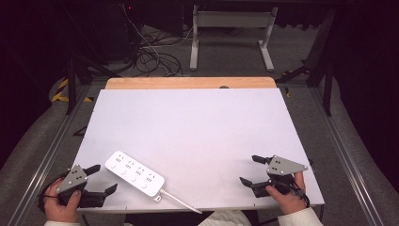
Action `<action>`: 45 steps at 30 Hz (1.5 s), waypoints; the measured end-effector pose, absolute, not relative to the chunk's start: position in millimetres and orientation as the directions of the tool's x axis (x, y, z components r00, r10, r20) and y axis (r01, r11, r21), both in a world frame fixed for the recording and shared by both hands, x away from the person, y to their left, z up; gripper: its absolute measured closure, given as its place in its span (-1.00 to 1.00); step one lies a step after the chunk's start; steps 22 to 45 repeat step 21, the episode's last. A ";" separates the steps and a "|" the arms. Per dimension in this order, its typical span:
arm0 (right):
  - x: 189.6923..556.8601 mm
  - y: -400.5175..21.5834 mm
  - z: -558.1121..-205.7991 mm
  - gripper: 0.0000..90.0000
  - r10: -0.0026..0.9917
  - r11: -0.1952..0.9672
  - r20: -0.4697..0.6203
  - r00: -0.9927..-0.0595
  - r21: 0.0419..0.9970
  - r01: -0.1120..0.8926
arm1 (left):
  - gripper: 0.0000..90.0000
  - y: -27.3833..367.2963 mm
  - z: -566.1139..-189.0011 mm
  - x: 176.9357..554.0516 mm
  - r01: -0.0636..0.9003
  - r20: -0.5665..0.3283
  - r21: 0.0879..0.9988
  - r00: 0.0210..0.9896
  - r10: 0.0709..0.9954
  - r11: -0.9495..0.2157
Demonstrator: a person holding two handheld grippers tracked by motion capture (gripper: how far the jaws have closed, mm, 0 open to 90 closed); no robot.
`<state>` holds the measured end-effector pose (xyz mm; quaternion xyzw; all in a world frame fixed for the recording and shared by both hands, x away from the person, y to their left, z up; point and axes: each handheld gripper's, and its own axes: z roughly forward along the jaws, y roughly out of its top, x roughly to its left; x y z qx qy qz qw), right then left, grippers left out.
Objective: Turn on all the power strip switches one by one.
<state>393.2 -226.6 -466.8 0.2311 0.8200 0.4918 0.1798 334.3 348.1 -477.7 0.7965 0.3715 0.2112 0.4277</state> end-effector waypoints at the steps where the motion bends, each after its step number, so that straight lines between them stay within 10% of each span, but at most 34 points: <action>1: 393.0 -226.7 -466.8 -0.67 0.556 0.409 -0.067 -0.828 0.890 0.203 | -0.84 347.7 -477.1 333.9 0.406 0.024 0.840 0.635 0.772 -0.360; 45: 393.0 -227.2 -466.7 -0.67 0.554 0.410 -0.068 -0.829 0.890 0.201 | -0.85 346.5 -475.7 330.0 0.378 0.044 0.857 0.625 0.779 -0.352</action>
